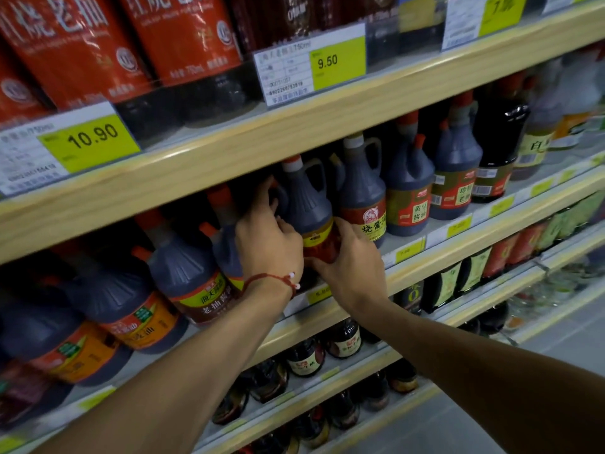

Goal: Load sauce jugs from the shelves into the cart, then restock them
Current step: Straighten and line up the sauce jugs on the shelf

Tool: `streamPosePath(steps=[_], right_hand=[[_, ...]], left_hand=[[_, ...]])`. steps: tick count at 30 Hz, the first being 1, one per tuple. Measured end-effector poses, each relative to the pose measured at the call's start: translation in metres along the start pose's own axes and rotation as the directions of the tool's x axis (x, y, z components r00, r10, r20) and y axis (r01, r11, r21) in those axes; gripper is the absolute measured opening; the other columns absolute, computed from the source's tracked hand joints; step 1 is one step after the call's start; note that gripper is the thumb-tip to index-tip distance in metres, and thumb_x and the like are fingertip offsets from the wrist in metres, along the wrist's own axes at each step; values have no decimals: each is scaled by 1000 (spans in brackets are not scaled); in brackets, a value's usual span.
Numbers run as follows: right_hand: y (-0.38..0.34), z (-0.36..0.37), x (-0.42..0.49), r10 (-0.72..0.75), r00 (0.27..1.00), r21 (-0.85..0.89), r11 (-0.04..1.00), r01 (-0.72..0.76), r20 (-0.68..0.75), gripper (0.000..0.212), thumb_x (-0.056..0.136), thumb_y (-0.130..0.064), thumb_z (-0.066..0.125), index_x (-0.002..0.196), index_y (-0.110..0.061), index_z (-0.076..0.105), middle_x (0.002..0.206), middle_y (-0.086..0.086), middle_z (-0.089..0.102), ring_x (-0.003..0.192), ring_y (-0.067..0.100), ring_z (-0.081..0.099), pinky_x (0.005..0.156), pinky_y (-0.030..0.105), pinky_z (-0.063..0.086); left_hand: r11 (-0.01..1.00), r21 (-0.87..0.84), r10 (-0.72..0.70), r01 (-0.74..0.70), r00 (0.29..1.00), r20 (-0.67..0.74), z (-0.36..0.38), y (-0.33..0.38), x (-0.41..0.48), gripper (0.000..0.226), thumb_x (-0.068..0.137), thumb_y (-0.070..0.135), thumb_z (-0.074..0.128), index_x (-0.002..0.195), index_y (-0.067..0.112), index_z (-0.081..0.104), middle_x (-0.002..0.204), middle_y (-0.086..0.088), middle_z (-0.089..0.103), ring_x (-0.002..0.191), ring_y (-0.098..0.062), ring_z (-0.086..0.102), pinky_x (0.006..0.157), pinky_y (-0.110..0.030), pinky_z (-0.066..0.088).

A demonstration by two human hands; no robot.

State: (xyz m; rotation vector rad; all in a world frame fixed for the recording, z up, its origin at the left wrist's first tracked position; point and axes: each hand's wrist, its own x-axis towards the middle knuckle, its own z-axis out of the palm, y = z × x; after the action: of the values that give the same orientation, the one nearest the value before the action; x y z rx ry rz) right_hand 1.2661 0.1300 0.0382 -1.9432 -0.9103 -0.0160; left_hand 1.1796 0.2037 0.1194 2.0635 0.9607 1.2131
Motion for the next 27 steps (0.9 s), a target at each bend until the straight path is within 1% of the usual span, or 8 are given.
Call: streamPosePath(steps=[3, 6, 10, 12, 15, 18, 22, 27], right_hand=[[-1, -2, 2, 15, 1000, -26, 1000, -15, 6, 68, 75, -43, 87, 131, -23, 55, 118, 1, 64, 106, 26, 63, 86, 46, 55], [-1, -1, 2, 27, 1000, -21, 999, -27, 2, 64, 77, -44, 85, 129, -23, 55, 117, 0, 63, 103, 26, 64, 84, 47, 56], [0, -1, 2, 20, 1000, 14, 1000, -19, -10, 63, 76, -45, 85, 128, -23, 57, 115, 1, 63, 101, 26, 64, 83, 47, 56], [2, -1, 2, 14, 1000, 23, 1000, -14, -10, 65, 75, -44, 87, 128, -22, 57, 115, 1, 63, 102, 26, 64, 84, 47, 56], [5, -4, 1, 12, 1000, 43, 999, -12, 3, 65, 73, -40, 90, 127, -21, 58, 116, -1, 62, 104, 23, 62, 89, 47, 56], [7, -4, 2, 24, 1000, 63, 998, -24, 4, 61, 74, -36, 90, 124, -20, 59, 115, -1, 64, 104, 23, 63, 89, 47, 56], [12, -3, 5, 31, 999, 93, 995, -33, 19, 60, 74, -34, 89, 123, -20, 58, 115, -1, 64, 105, 22, 64, 90, 47, 57], [17, -10, 6, 32, 998, 111, 993, -38, 53, 63, 75, -32, 91, 127, -16, 57, 122, 2, 65, 113, 22, 63, 97, 45, 55]], left_hand=[[998, -43, -45, 47, 998, 34, 5, -4, 0, 77, 79, -12, 52, 146, 24, 45, 141, -7, 58, 128, -20, 59, 104, -47, 51], [997, -53, -56, 58, 997, 43, 10, -7, -1, 78, 80, -2, 69, 147, 27, 41, 143, -8, 55, 131, -24, 56, 106, -49, 49], [972, -172, -154, 160, 987, 49, 16, -5, 4, 84, 77, 0, 80, 147, 25, 40, 142, -11, 56, 114, -7, 52, 106, -44, 50], [960, -186, -205, 207, 978, 33, 19, -3, 6, 86, 76, -1, 82, 148, 20, 40, 139, -12, 58, 111, -6, 52, 106, -39, 50], [954, -143, -257, 262, 965, 55, 21, -7, 13, 83, 74, 4, 85, 146, 12, 46, 138, -13, 59, 120, -19, 58, 105, -41, 50], [967, -35, -248, 251, 967, 65, 25, -14, 14, 81, 72, 17, 87, 144, 17, 50, 139, -13, 59, 127, -33, 57, 106, -48, 48], [968, 21, -251, 251, 967, 46, 30, -14, 7, 82, 81, 23, 81, 152, 26, 39, 139, -16, 58, 130, -36, 53, 109, -46, 46], [964, -27, -262, 264, 964, 49, 26, -17, 2, 83, 79, 26, 84, 150, 25, 42, 133, -13, 62, 129, -29, 54, 108, -45, 46]])
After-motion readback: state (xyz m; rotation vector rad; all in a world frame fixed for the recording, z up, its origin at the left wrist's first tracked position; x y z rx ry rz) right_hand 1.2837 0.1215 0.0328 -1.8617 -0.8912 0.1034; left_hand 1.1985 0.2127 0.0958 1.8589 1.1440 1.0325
